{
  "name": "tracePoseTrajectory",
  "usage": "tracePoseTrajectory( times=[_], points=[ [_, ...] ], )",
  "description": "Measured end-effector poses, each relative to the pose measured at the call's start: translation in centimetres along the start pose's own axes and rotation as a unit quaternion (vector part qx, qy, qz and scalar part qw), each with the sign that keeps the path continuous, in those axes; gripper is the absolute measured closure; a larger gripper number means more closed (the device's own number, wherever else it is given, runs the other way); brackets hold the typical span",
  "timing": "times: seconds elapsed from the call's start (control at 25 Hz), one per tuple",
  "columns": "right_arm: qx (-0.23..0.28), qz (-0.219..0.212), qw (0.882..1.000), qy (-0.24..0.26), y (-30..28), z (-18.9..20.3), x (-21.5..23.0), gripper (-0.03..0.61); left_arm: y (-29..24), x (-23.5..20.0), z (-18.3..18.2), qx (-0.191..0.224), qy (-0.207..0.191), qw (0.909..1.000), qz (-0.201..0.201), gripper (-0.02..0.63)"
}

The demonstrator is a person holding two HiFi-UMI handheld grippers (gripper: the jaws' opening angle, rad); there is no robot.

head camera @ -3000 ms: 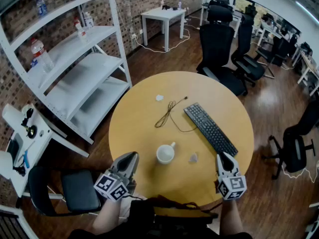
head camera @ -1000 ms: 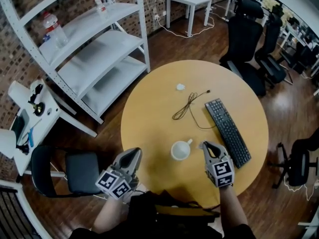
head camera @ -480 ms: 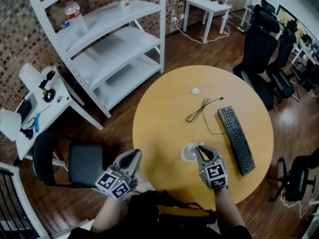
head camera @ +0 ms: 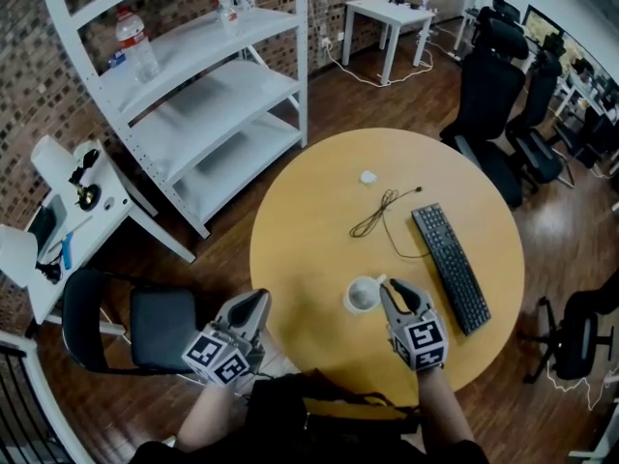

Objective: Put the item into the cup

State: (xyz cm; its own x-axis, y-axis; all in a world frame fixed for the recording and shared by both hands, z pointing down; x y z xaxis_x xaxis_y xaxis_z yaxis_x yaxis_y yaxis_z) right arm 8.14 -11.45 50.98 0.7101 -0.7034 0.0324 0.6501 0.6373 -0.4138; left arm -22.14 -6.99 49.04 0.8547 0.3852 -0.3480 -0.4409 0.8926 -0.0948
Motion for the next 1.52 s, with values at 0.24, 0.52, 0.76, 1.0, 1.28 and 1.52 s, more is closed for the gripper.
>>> tracePoseTrajectory(
  times=[0.24,0.52,0.76,1.0,1.28,1.52],
  points=[
    [0.051,0.064,0.997,-0.008,5.6,-0.3,1.5,0.488,-3.3,2.2,-0.3,-0.005,-0.017,0.9984,0.053,0.601],
    [0.125,0.182,0.975,-0.035,16.0,1.1,3.3,0.489,-6.8,6.6,-1.2,-0.006,-0.039,0.9921,0.119,0.601],
    [0.189,0.268,0.94,-0.089,23.7,4.8,3.8,0.528,-7.9,8.4,-1.3,-0.012,-0.053,0.9889,0.138,0.601],
    [0.231,0.312,0.914,-0.116,26.4,6.2,3.9,0.569,-7.0,8.6,-1.3,-0.01,-0.048,0.9888,0.141,0.601],
    [0.224,0.299,0.922,-0.104,25.5,5.7,3.7,0.571,-6.1,8.7,-1.7,-0.001,-0.051,0.99,0.131,0.601],
    [0.227,0.282,0.926,-0.105,24.6,5.3,3.5,0.571,-5.6,7.9,-1.5,0.002,-0.046,0.992,0.117,0.601]
  ],
)
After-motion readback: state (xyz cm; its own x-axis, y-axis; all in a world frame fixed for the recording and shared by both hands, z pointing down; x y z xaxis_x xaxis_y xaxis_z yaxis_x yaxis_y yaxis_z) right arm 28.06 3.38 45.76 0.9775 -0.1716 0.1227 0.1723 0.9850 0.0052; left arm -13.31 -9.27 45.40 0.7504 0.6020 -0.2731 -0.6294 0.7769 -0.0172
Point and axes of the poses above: the fingertips, and each gripper's own axes: y backward along the fingers, x to its right, z out of its underside, the point moved 6 cm from there along y, backward along the fingers, and after that the axes turned 11 degrees about -z, right-handed, at the moved point
